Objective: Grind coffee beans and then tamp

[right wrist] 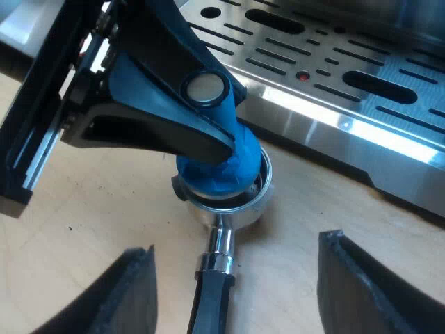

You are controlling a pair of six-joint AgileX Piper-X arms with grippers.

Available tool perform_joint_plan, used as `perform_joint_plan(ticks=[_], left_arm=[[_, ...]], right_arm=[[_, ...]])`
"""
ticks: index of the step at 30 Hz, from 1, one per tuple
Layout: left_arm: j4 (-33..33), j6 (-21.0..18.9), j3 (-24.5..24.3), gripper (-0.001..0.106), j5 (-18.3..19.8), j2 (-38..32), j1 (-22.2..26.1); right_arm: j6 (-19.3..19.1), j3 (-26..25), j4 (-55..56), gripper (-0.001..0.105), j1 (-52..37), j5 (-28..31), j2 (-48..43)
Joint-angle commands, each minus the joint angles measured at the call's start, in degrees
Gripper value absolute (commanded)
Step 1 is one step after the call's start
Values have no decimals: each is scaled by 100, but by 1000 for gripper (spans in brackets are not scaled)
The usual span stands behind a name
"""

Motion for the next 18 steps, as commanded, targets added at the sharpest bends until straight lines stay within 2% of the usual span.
perform_joint_plan(ticks=[1,12,18], left_arm=[[-93,41,-69,6,-54,106,-34],[-41,41,-69,6,58,351,-34],[-40,41,142,6,58,370,-34]], right_arm=[[-19,-9,-33,54,-18,21,-40],[-19,-9,-33,54,-18,21,-40],[-19,-9,-33,54,-18,21,-40]])
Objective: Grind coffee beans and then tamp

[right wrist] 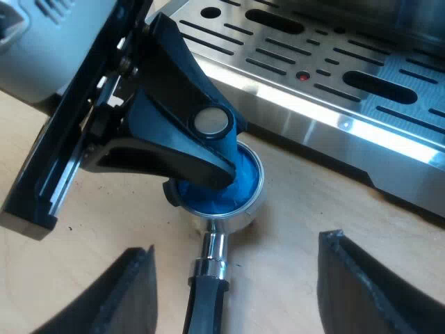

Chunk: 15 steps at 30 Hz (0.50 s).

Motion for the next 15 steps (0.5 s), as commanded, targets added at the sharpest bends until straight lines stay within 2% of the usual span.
perform_joint_plan(ticks=[1,9,15], left_arm=[[22,35,195,6,37,23,-34],[-23,35,603,6,37,158,-34],[-96,35,602,6,37,158,-34]], right_arm=[[-19,-9,-33,54,-18,21,-40],[-19,-9,-33,54,-18,21,-40],[-19,-9,-33,54,-18,21,-40]])
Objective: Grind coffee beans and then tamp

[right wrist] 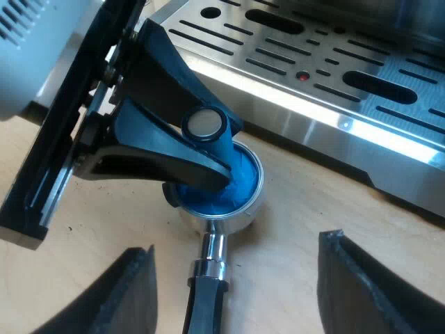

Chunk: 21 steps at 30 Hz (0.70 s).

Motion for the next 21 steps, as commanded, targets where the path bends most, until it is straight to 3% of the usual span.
perform_joint_plan(ticks=[1,14,21], left_arm=[[542,35,175,6,-20,158,-34],[283,35,161,6,-20,158,-34],[341,35,-86,6,-20,63,-34]], right_arm=[[-19,-9,-33,54,-18,21,-40],[-19,-9,-33,54,-18,21,-40],[-19,-9,-33,54,-18,21,-40]])
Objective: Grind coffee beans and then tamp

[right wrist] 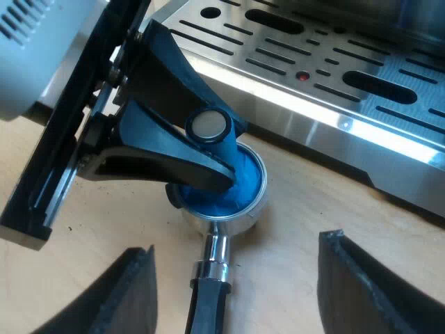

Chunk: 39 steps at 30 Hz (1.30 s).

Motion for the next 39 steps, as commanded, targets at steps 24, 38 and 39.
perform_joint_plan(ticks=[24,38,39], left_arm=[[149,35,-468,6,-212,-1522,-34],[1001,35,-468,6,-1126,-2802,-34],[1140,35,-468,6,-1317,-2929,-34]], right_arm=[[-19,-9,-33,54,-18,21,-40],[-19,-9,-1524,54,-18,21,-40],[-19,-9,-1590,54,-18,21,-40]])
